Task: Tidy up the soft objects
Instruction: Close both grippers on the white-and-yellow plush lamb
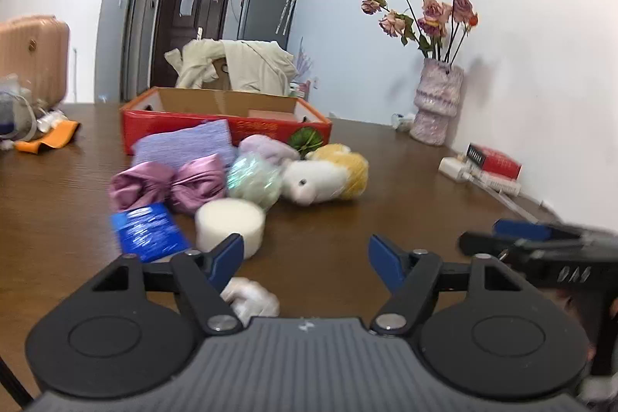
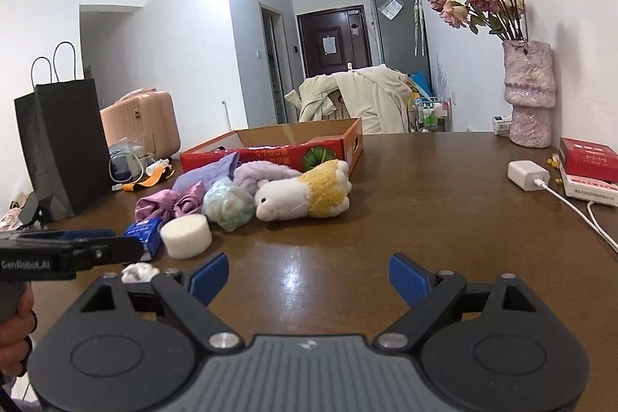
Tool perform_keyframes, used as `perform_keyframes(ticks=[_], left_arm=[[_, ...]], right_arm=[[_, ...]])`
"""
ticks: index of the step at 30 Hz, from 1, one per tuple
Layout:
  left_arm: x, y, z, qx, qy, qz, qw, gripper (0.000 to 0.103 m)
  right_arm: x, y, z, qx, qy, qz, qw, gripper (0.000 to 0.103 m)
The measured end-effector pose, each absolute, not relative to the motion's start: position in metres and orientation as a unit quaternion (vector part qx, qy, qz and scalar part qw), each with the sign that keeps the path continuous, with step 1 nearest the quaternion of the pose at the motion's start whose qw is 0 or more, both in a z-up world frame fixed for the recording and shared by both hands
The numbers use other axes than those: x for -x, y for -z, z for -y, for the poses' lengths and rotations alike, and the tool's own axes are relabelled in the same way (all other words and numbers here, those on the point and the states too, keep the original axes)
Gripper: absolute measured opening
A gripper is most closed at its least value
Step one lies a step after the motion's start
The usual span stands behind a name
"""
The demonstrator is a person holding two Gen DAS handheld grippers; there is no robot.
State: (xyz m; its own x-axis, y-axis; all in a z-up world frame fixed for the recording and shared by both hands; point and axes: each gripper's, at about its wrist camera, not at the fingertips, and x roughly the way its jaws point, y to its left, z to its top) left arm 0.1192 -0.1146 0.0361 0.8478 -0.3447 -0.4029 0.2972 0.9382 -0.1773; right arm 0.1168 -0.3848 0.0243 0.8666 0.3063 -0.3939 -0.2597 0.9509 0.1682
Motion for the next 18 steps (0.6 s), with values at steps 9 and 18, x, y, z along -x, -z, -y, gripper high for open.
perform_keyframes(ticks=[9,18], left_arm=[[-0.226,-0.035,0.150,0.126,0.121,-0.301,0.938,0.058],[-0.291,-0.011,0.155,0.167,0.107,-0.346,0.917,0.058]], right_arm=[[-0.221,-0.044,0.393,-0.102,-0.135,-0.247,0.954,0.083],[-0.316,-0.025,0.376,-0.126,-0.155,-0.294,0.935,0.069]])
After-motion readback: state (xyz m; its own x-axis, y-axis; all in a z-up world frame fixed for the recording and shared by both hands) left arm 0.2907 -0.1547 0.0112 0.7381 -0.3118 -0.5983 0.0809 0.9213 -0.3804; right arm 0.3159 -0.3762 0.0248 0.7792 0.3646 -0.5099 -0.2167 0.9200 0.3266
